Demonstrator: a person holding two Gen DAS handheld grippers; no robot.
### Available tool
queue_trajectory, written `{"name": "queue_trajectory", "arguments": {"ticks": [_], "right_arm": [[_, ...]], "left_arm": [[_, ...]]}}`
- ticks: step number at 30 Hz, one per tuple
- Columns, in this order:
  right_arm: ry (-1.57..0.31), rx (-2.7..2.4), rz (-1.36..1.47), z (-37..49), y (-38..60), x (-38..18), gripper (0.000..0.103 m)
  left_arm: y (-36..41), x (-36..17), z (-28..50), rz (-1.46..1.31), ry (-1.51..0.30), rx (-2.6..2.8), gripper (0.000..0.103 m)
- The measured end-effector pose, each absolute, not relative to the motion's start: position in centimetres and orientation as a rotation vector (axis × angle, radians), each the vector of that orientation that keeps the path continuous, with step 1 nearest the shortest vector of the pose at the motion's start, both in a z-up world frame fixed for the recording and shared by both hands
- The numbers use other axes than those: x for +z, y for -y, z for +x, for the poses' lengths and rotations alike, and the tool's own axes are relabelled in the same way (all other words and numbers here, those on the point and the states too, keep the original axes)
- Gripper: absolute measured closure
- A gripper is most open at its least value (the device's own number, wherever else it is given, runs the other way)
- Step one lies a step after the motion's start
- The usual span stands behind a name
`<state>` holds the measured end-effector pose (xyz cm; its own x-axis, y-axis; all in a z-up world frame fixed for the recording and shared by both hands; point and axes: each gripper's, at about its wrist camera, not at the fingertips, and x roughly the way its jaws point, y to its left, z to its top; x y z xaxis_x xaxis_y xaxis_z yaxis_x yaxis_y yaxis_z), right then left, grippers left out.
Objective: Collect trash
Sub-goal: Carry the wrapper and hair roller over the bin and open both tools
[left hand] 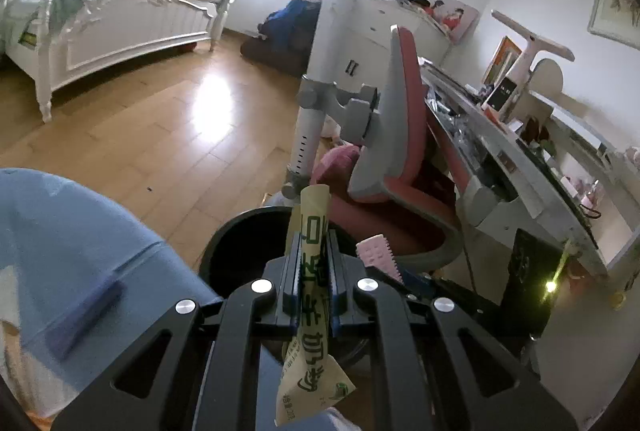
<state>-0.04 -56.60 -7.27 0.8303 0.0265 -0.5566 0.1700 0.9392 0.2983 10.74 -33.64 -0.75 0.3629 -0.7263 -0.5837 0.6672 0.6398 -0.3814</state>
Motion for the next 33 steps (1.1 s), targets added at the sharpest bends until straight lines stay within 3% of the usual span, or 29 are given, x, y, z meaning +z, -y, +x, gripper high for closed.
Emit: {"name": "queue_trajectory", "arguments": {"ticks": [33], "right_arm": [[-0.656, -0.128, 0.447, 2.7, 61.4, -12.3, 0.072]], "left_arm": [[41.2, -4.9, 12.8, 0.004, -0.885, -0.940, 0.089]]}}
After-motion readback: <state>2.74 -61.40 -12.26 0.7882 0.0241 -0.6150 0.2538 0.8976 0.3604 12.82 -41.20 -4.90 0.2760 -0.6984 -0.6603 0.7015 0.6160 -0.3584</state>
